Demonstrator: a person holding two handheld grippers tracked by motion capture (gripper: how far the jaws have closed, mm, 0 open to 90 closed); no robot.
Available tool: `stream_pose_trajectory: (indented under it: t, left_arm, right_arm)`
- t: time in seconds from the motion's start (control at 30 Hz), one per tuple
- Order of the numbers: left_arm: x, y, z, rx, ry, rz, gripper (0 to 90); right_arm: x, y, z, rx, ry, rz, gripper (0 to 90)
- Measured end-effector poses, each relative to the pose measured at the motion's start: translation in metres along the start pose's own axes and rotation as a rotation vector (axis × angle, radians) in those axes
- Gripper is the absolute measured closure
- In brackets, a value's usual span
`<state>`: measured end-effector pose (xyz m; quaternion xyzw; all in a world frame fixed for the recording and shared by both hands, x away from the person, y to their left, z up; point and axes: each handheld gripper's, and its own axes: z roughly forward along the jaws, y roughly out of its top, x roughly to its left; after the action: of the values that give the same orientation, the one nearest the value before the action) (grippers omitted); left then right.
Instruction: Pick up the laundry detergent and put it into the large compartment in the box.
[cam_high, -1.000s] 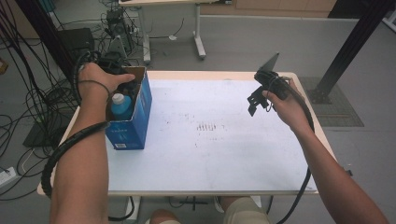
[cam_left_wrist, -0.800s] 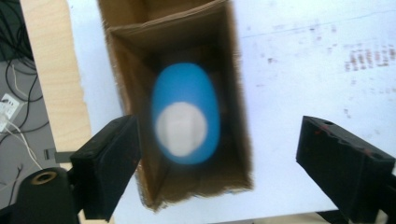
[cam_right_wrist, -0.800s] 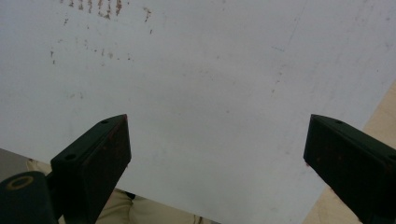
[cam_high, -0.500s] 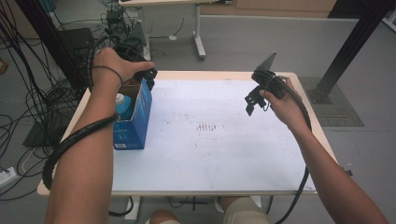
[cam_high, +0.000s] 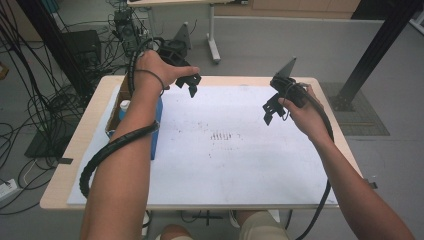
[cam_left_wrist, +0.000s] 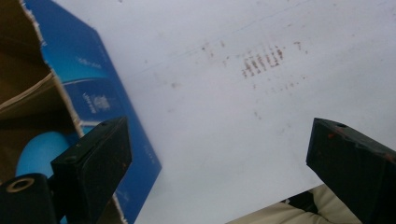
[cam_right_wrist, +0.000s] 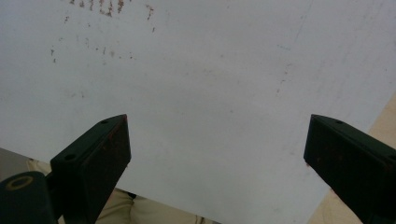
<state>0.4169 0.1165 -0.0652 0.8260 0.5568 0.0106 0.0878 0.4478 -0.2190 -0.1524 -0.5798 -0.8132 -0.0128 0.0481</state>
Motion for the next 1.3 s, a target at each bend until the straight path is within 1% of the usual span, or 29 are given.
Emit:
stream_pose_trajectory:
  t: [0.1,0.17,0.43,0.53,0.9,1.13,1.3]
  left_arm:
    - [-0.005,0.002,0.002,-0.004,-0.008,0.009,6.8]
    - [-0.009,0.003,0.003,-0.007,0.0,0.02,6.6]
    - [-0.016,0.001,0.006,-0.012,-0.008,0.033,6.6]
    - [-0.017,0.001,0.007,-0.012,-0.016,0.039,6.5]
    - [-0.015,-0.002,0.006,-0.016,-0.016,0.032,6.6]
    - [-0.016,-0.002,0.006,-0.016,-0.017,0.042,6.6]
    - [-0.015,-0.002,0.008,-0.012,-0.014,0.039,6.6]
  right_arm:
    - [-0.001,-0.001,-0.001,-0.003,0.002,0.006,7.4]
    - [-0.001,-0.001,-0.002,-0.004,0.0,0.006,7.3]
    - [-0.002,-0.001,-0.006,-0.006,-0.002,0.006,7.3]
    - [-0.001,-0.001,-0.006,-0.009,0.0,0.002,7.3]
    - [0.002,0.0,-0.008,-0.01,-0.008,-0.001,7.3]
    - [0.004,0.0,-0.008,-0.009,-0.011,-0.002,7.3]
    - [0.004,0.0,-0.008,-0.008,-0.012,-0.001,7.3]
